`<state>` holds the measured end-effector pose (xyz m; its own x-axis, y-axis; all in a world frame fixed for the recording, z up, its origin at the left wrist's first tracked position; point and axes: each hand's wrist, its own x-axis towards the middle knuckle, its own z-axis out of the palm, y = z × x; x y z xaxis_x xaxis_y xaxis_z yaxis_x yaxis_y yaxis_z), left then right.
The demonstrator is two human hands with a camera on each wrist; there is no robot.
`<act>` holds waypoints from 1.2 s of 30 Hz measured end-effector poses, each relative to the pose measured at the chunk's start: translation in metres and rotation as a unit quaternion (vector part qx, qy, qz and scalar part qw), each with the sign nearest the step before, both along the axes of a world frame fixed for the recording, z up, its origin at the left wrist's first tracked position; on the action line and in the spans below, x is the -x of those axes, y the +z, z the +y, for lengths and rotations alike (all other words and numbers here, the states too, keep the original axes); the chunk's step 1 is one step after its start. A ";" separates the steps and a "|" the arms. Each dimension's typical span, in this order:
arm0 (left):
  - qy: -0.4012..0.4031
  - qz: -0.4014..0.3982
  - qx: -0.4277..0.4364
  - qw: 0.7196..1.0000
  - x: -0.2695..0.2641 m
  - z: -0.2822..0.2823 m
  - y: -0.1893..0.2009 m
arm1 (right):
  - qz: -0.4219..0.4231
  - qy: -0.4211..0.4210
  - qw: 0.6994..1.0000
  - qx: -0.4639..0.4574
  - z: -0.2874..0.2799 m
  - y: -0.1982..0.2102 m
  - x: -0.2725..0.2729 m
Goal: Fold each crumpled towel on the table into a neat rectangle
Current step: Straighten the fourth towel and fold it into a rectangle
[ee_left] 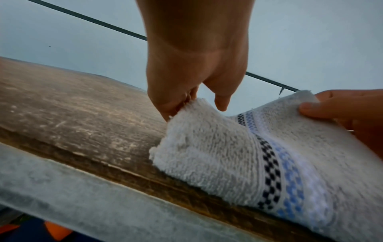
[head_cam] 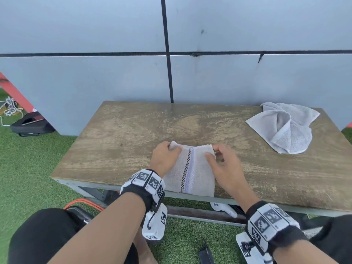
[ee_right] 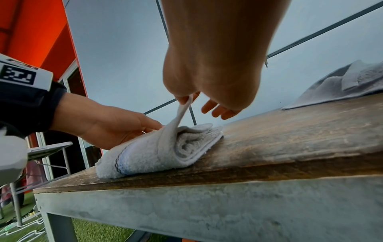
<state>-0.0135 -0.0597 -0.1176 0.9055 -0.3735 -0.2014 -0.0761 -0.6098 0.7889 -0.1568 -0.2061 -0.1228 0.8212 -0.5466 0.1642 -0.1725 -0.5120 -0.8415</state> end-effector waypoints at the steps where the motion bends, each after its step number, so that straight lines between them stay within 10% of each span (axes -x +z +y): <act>1: -0.003 0.004 0.000 1.000 -0.002 -0.001 0.001 | -0.014 0.012 1.000 -0.016 0.000 0.002 -0.001; 15: -0.001 0.210 0.161 0.964 0.003 -0.009 0.018 | 0.025 0.011 0.993 -0.119 -0.015 -0.015 -0.019; 22: -0.052 -0.050 0.021 0.997 0.000 -0.013 0.008 | 0.062 -0.014 0.995 -0.080 -0.023 -0.029 -0.017; 36: -0.194 0.123 0.050 0.972 -0.006 -0.018 0.034 | -0.021 -0.006 0.983 -0.184 -0.012 0.000 0.000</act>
<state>-0.0079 -0.0779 -0.0831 0.6217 -0.7061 -0.3391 -0.0856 -0.4916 0.8666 -0.1572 -0.2184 -0.1227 0.8108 -0.5852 -0.0123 -0.1372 -0.1696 -0.9759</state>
